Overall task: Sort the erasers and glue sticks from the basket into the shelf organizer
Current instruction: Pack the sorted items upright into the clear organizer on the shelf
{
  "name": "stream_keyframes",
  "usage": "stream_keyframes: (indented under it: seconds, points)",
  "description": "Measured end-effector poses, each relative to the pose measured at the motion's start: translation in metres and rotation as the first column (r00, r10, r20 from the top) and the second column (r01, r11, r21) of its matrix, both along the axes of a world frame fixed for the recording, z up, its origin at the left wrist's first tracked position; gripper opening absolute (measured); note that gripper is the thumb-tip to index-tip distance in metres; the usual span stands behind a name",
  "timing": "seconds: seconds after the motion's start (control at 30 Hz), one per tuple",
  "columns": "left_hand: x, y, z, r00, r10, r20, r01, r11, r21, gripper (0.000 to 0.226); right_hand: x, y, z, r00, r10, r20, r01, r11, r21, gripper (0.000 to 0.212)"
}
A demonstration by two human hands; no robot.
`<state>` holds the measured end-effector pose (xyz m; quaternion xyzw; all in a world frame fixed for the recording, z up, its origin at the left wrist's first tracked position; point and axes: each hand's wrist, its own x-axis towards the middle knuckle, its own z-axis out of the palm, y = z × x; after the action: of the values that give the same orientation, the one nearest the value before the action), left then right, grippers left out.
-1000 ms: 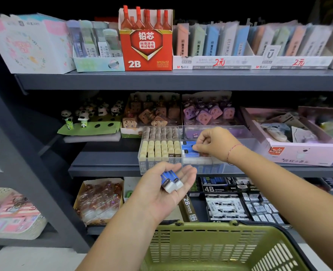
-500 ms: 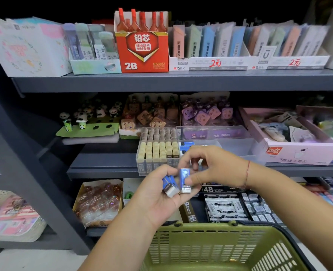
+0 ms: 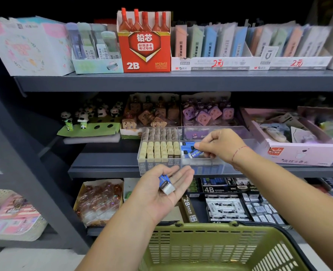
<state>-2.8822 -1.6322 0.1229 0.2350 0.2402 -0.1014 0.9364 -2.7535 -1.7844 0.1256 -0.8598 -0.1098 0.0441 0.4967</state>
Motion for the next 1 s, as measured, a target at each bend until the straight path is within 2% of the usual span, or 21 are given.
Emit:
stream_keyframes:
  seconds: [0.17,0.3,0.43,0.7,0.8,0.87,0.93,1.0]
  points:
    - [-0.001,0.001,0.001,1.0,-0.001,-0.004,0.001,1.0,0.007,0.026,0.004,0.008,0.0,1.0,0.012,0.011,-0.01,0.984,-0.178,0.031]
    - [-0.002,0.0,0.003,1.0,0.001,-0.001,-0.001,1.0,-0.003,0.026,0.001,0.015,-0.002,0.995,-0.012,0.097,0.041,0.951,-0.307,0.028]
    - [-0.003,0.0,0.005,1.0,0.006,0.001,-0.006,1.0,-0.008,0.025,-0.007,0.016,-0.006,0.986,-0.043,0.161,0.11,0.895,-0.432,0.033]
    - [-0.003,0.001,0.004,1.0,-0.001,0.01,0.001,1.0,-0.003,0.025,-0.012,0.006,-0.014,0.983,0.074,0.168,-0.012,0.939,-0.345,0.029]
    - [-0.002,0.0,0.003,1.0,-0.003,0.021,0.003,1.0,-0.004,0.026,-0.02,-0.001,-0.006,0.955,0.069,0.287,0.01,0.964,-0.266,0.016]
    - [-0.001,0.0,0.002,0.999,-0.005,0.034,0.005,1.0,0.006,0.028,-0.038,-0.001,0.003,0.947,0.124,0.297,-0.091,0.988,-0.121,0.009]
    - [0.001,-0.001,0.001,0.998,-0.019,0.065,0.018,1.0,0.015,0.033,-0.06,0.002,0.007,0.929,0.279,0.242,-0.266,0.96,-0.085,0.005]
    - [0.002,-0.002,0.0,0.993,-0.049,0.103,0.047,0.999,0.018,0.041,-0.074,0.005,0.003,0.885,0.416,0.208,-0.39,0.907,-0.157,0.027]
